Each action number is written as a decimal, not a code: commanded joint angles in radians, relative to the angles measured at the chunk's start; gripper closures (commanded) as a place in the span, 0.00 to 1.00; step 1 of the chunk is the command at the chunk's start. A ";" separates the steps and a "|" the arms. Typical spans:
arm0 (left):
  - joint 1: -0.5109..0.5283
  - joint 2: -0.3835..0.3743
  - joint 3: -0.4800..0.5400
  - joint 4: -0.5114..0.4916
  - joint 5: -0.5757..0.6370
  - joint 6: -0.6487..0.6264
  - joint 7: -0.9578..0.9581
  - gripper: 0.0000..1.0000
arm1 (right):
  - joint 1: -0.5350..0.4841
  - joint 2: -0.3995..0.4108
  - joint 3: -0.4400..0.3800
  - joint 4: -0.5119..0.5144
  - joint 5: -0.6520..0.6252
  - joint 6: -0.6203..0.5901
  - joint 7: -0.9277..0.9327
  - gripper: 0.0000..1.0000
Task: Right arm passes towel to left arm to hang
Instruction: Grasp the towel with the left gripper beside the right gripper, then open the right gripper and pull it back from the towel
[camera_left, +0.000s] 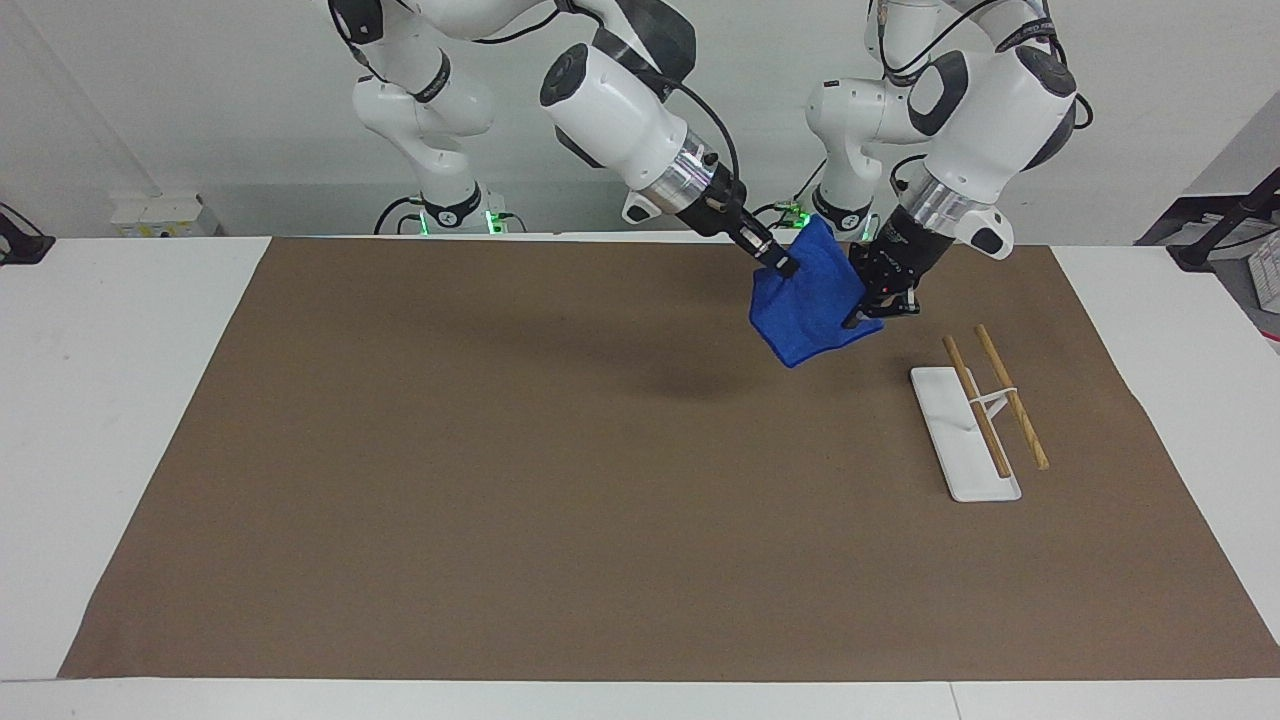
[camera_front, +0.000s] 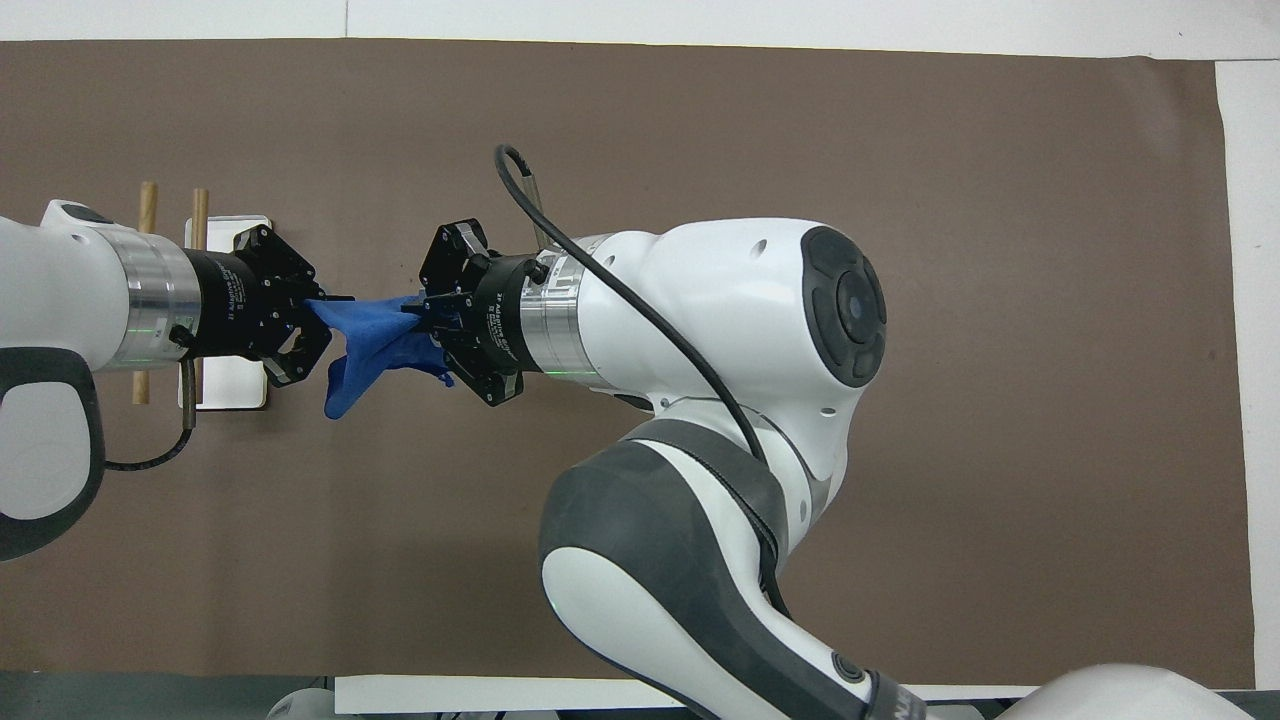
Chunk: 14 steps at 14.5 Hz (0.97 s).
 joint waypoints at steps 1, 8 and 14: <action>-0.004 -0.021 0.002 -0.029 -0.018 0.029 0.022 1.00 | -0.008 0.008 0.015 0.009 0.006 0.004 -0.034 0.00; 0.138 -0.012 0.005 -0.035 -0.017 0.076 0.569 1.00 | -0.017 -0.107 -0.106 -0.153 -0.026 -0.006 -0.625 0.00; 0.249 -0.003 0.007 -0.092 -0.017 0.135 0.818 1.00 | -0.003 -0.219 -0.485 -0.249 -0.175 -0.335 -1.233 0.00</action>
